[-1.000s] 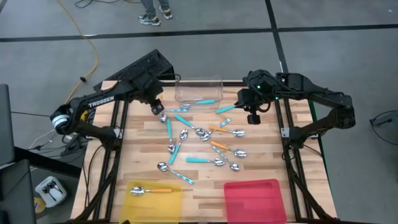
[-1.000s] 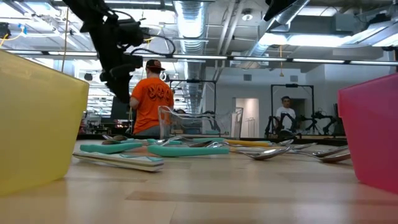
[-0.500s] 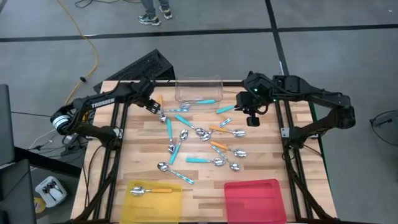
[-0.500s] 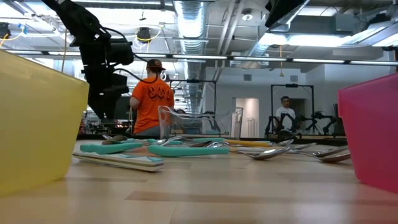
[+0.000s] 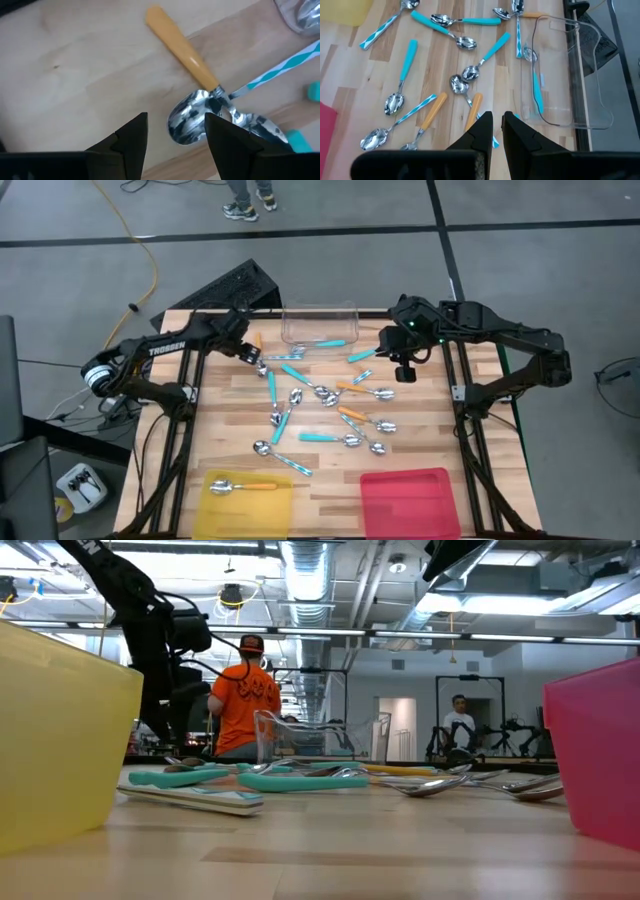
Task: Sort silverware by color (type)
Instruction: Put the white and blue spoon into the red bin
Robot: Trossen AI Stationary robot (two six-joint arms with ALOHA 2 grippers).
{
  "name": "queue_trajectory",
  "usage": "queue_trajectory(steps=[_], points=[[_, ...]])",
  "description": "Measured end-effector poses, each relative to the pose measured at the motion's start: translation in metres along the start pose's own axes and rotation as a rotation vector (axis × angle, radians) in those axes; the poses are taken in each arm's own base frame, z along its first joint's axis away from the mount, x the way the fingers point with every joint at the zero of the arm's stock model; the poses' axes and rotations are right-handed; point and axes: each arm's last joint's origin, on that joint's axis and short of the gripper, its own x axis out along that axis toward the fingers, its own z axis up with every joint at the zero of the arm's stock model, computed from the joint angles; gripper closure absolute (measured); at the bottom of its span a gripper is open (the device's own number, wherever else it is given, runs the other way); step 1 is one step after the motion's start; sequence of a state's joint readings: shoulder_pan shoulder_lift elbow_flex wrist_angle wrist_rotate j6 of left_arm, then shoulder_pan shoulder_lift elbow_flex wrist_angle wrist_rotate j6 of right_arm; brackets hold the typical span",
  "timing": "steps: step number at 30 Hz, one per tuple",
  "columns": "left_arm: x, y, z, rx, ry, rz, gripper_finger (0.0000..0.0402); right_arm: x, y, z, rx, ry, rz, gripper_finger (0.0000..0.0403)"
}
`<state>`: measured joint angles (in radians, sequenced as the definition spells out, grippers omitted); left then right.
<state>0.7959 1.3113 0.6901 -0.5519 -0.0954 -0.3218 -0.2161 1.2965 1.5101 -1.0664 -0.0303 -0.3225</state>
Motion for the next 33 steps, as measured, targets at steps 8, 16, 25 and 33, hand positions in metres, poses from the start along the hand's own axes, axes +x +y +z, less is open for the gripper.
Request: queue_trajectory(steps=[8, 16, 25, 33], points=[[0.005, 0.001, -0.006, -0.012, 0.017, -0.013, 0.0221, 0.0, 0.0, 0.0, -0.001, -0.004, -0.001, 0.0337], [0.005, 0.0, -0.004, -0.016, -0.005, -0.043, 0.0221, 0.0, 0.0, 0.0, 0.0, -0.005, -0.002, 0.0337], [0.005, 0.0, -0.004, -0.033, -0.002, -0.033, 0.0221, 0.0, 0.0, 0.0, 0.0, -0.004, -0.001, 0.0337], [0.025, -0.002, -0.007, -0.041, 0.087, -0.021, 0.0221, 0.0, 0.0, 0.0, 0.0, -0.005, -0.001, 0.0337]])
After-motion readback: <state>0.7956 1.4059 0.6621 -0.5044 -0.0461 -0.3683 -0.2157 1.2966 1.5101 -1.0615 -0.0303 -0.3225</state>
